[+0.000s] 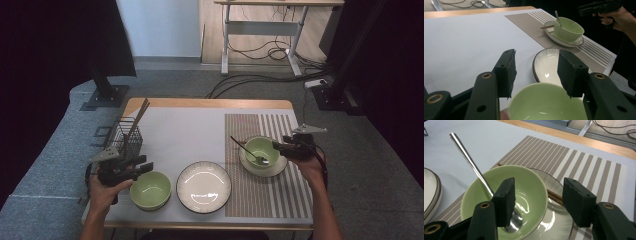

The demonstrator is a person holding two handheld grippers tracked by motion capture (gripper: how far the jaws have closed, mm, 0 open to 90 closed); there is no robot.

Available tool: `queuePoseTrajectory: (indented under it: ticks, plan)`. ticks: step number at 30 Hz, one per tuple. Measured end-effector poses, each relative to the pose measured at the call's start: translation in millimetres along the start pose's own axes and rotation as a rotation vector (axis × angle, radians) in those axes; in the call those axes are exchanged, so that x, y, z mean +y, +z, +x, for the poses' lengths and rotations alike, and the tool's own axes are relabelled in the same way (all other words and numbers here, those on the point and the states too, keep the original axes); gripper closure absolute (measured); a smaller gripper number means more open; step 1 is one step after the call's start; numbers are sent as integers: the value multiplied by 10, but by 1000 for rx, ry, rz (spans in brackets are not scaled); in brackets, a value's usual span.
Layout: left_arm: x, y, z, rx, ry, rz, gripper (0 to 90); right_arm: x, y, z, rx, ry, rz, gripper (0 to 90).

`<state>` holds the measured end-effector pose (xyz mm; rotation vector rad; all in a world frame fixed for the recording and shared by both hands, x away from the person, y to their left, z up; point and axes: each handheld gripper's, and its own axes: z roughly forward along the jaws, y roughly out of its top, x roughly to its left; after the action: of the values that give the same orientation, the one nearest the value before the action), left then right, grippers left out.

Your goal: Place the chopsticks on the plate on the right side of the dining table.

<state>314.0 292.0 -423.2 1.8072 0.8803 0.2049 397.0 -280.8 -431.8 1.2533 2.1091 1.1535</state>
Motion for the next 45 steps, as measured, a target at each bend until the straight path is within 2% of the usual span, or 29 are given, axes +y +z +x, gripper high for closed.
queuePoseTrajectory:
  ticks: [8,21,33,45]
  plan:
    - [-2,1,-5,-4,1,0,490,-133,-66,73,14,9,-19,445]
    - [-6,24,-14,-5,4,7,489,-300,-202,226,32,-8,-51,445]
    - [-9,26,-19,-5,6,14,488,-485,-249,367,52,-24,-54,445]
    - [-12,48,-35,-5,7,24,487,-567,-260,405,55,-37,-33,444]
